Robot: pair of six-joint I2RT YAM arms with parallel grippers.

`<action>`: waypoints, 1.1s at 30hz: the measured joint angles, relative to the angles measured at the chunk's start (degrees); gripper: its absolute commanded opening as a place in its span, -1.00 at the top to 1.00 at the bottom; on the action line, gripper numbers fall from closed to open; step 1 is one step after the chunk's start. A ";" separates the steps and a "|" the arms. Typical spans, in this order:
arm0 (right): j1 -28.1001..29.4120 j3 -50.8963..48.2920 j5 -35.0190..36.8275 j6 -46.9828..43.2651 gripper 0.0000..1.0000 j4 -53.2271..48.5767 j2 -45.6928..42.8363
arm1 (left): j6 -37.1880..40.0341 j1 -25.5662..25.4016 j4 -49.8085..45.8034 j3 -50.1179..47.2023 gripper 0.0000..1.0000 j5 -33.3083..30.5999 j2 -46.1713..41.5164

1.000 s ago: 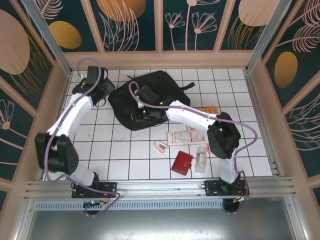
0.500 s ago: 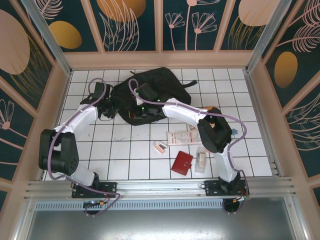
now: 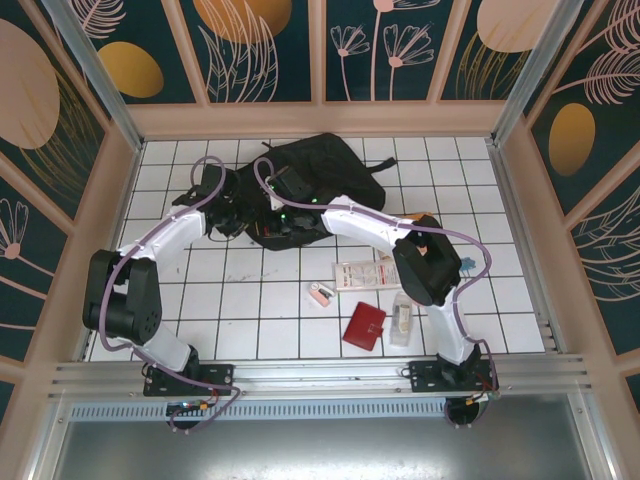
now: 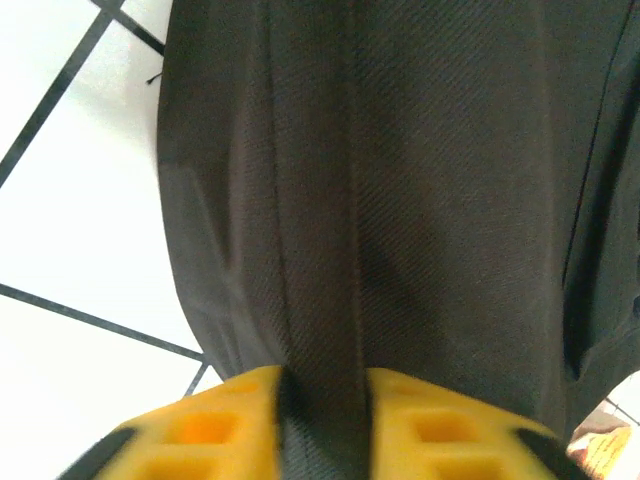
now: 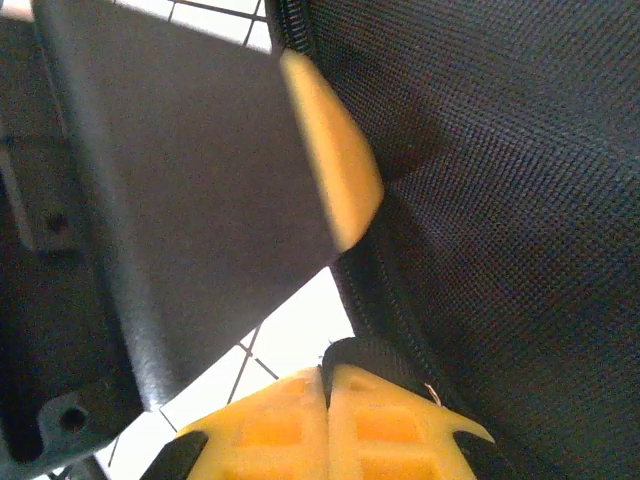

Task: Pack the student bag
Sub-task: Unzip the student bag at the center of the table.

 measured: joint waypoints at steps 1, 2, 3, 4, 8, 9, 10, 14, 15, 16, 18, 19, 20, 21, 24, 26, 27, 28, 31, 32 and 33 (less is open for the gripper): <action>0.00 0.00 0.17 -0.22 1.00 -0.04 0.00 | 0.24 0.00 -0.04 0.00 0.89 -0.22 0.00; 0.02 0.00 0.42 -0.37 1.00 -0.13 0.00 | 0.37 0.00 -0.11 0.00 1.00 -0.52 0.00; 0.07 0.00 0.63 -0.76 1.00 -0.35 0.00 | 0.70 0.00 -0.15 0.00 1.00 -0.68 0.00; 0.07 0.00 1.05 -1.07 1.00 -0.50 0.00 | 0.70 0.00 -0.15 0.00 1.00 -0.81 0.00; -0.04 0.00 1.92 -2.08 1.00 -1.33 0.00 | 1.46 -0.02 -0.35 0.00 1.00 -1.64 0.00; -0.07 0.00 1.95 -2.47 1.00 -1.55 0.00 | 1.68 -0.07 -0.42 0.00 1.00 -2.12 0.00; -0.15 0.00 2.01 -2.89 1.00 -1.81 0.00 | 1.88 -0.13 -0.46 0.00 1.00 -2.51 0.00; -0.63 0.00 3.02 -4.90 1.00 -3.85 -0.35 | 2.73 -0.13 -0.68 0.00 1.00 -4.17 -0.07; -0.90 -0.02 3.21 -5.51 1.00 -4.57 -0.59 | 2.95 -0.13 -0.76 0.00 1.00 -4.55 -0.07; -1.20 -0.02 3.41 -5.92 1.00 -5.09 -0.81 | 3.17 -0.13 -0.85 0.00 1.00 -4.94 -0.07; -2.16 -0.02 3.65 -6.60 1.00 -6.40 -1.42 | 3.56 -0.15 -1.07 0.00 1.00 -5.64 -0.09; -2.60 -0.11 3.74 -6.99 1.00 -6.78 -1.64 | 3.63 -0.17 -1.16 0.00 1.00 -5.84 -0.09; -3.13 -0.20 3.96 -7.41 1.00 -7.28 -1.90 | 3.78 -0.17 -1.22 0.00 1.00 -6.01 -0.09; -3.63 -0.24 4.09 -7.67 1.00 -7.87 -2.14 | 3.96 -0.22 -1.25 0.00 1.00 -6.12 -0.15; -4.52 -0.79 4.46 -8.50 1.00 -9.01 -2.71 | 4.07 -0.35 -1.66 0.00 1.00 -6.69 -0.50; -4.63 -1.31 4.66 -8.94 1.00 -9.44 -3.04 | 4.26 -0.37 -1.99 0.02 1.00 -7.13 -0.81; -4.63 -1.81 4.70 -8.98 1.00 -9.49 -3.32 | 4.44 -0.37 -2.12 0.02 1.00 -7.21 -0.92; -4.63 -2.36 4.76 -9.16 1.00 -9.49 -3.61 | 4.48 -0.37 -2.21 0.02 1.00 -7.34 -0.94; -4.83 -4.28 5.31 -9.40 1.00 -9.49 -4.98 | 4.72 -0.33 -2.71 0.02 1.00 -7.72 -1.05; -5.01 -5.11 5.62 -9.40 1.00 -9.49 -5.57 | 4.85 -0.28 -2.91 0.02 1.00 -8.00 -1.18; -5.29 -6.10 5.97 -9.44 1.00 -9.46 -6.32 | 4.90 -0.26 -3.15 0.02 1.00 -8.20 -1.36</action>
